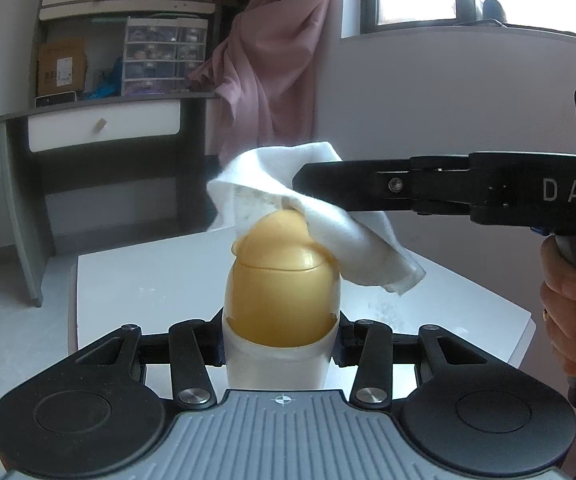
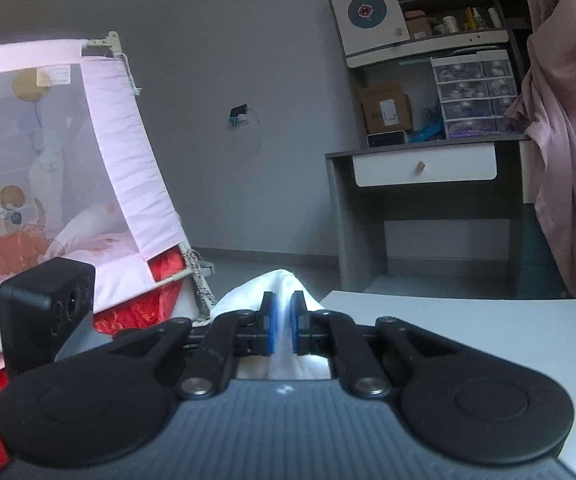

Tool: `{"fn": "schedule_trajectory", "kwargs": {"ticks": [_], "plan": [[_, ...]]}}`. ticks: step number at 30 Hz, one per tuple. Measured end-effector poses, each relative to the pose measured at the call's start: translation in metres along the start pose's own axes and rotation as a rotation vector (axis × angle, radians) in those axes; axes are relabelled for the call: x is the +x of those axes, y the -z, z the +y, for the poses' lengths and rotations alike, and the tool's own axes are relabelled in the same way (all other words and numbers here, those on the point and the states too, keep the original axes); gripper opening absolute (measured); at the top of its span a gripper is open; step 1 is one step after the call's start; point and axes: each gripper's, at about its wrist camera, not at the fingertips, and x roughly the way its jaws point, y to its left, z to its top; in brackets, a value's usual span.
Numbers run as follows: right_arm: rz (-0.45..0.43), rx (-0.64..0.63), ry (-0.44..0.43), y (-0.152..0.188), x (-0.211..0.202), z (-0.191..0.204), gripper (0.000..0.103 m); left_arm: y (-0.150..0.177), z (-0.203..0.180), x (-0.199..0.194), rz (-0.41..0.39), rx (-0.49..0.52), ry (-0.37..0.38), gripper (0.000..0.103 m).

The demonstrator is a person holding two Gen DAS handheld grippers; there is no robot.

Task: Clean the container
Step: 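Cover the cap top with the tissue and rub it with the right gripper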

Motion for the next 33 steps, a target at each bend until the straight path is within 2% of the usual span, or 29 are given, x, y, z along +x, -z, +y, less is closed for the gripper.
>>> {"fn": "schedule_trajectory", "kwargs": {"ticks": [14,21,27,33], "plan": [[0.005,-0.064,-0.073,0.000,-0.007,0.018,0.007,-0.002,0.002,0.000,0.000,0.000,-0.003,0.045],[0.043,-0.133,-0.143,0.001,-0.009,0.032,0.007,-0.001,0.002,0.003,-0.001,-0.001,-0.002,0.045],[0.049,-0.153,-0.142,0.003,-0.010,0.039,0.007,-0.003,0.002,0.005,-0.002,-0.002,0.000,0.045],[0.016,-0.131,-0.093,-0.001,-0.013,0.033,0.007,-0.003,0.003,0.008,-0.003,-0.003,0.001,0.045]]}}
